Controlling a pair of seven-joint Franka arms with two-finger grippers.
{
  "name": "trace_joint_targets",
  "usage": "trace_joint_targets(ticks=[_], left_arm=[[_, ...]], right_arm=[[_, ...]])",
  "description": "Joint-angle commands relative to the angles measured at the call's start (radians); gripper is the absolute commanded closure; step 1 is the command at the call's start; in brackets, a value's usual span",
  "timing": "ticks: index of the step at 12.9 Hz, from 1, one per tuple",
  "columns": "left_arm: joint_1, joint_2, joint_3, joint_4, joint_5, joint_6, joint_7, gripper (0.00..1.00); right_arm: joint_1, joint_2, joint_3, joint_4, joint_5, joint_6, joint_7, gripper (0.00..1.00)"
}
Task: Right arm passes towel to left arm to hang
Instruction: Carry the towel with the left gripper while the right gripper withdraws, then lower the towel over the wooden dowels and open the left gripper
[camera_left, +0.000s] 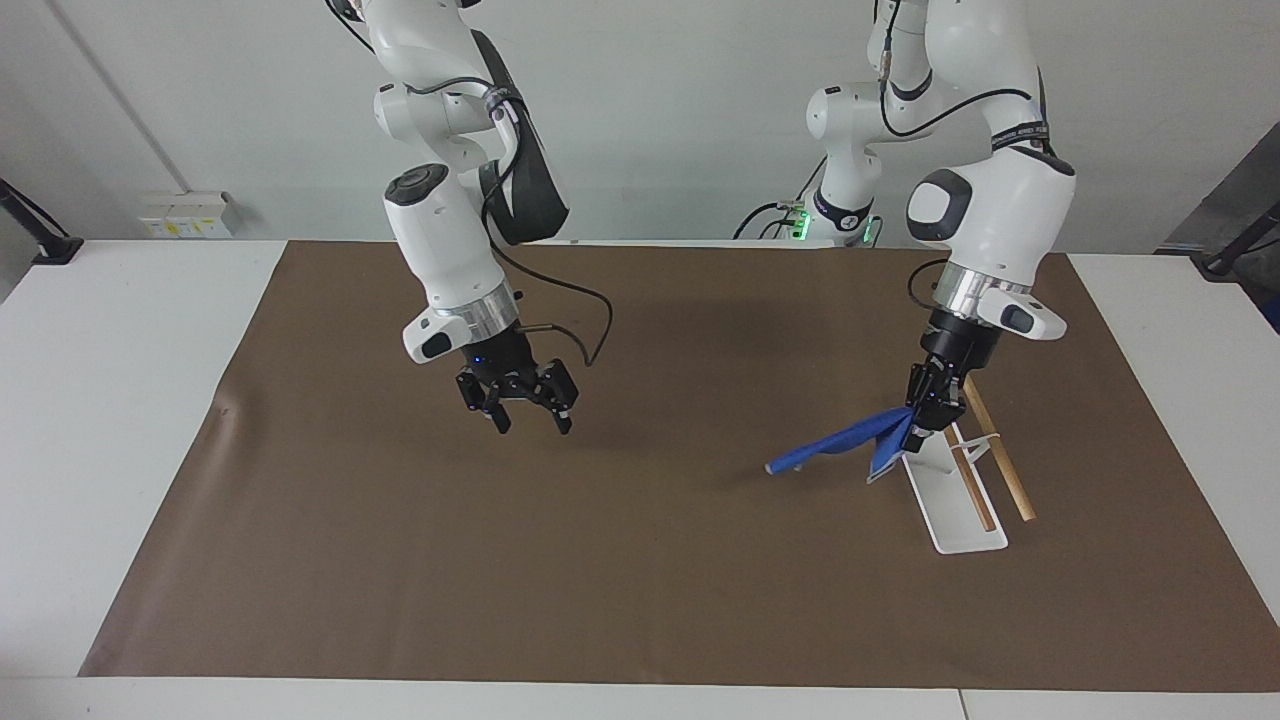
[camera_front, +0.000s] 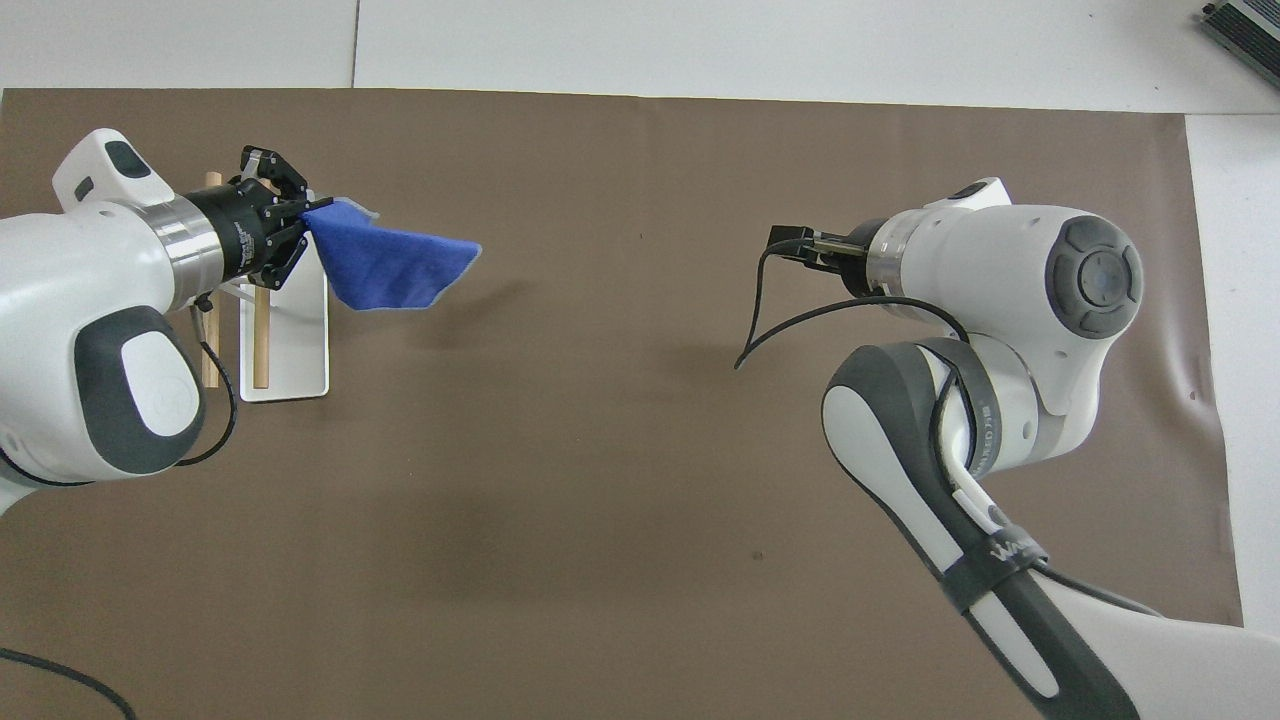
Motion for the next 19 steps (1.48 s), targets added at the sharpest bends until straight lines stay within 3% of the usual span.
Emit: trace_joint_targets(ticks=[1,3,5,7,10,13,19], left_arm=[[0.002,-0.016,0.088,0.011,0.0,-0.091,0.092,1.0],[0.002,-0.008,0.133,0.029,0.032,-0.093,0.156,1.0],[0.002,0.001,0.168,0.083,0.168,-0.122,0.161,1.0],[0.003,0.013,0.188,0.123,0.2,-0.19,0.164,1.0],[0.009,0.022,0.228,0.141,0.25,-0.196,0.172,1.0],[0.014,0.022,0.256,0.131,0.282,-0.205,0.174,1.0],[0.015,0.041,0.271,0.084,0.299,-0.166,0.2,1.0]], right_arm=[[-0.055,-0.051,0.005,0.022,-0.089,-0.14,-0.025,0.0],[-0.09,-0.087,0.005,0.075,-0.13,-0.298,-0.052,0.0],[-0.13,-0.133,0.004,0.102,-0.138,-0.403,-0.095,0.0],[-0.164,-0.174,0.004,0.144,-0.138,-0.504,-0.132,0.0],[-0.208,-0.193,0.002,0.278,-0.132,-0.719,-0.148,0.0],[-0.256,-0.216,0.001,0.344,-0.121,-0.854,-0.185,0.0],[-0.265,-0.242,-0.006,0.347,-0.124,-0.914,-0.185,0.0]])
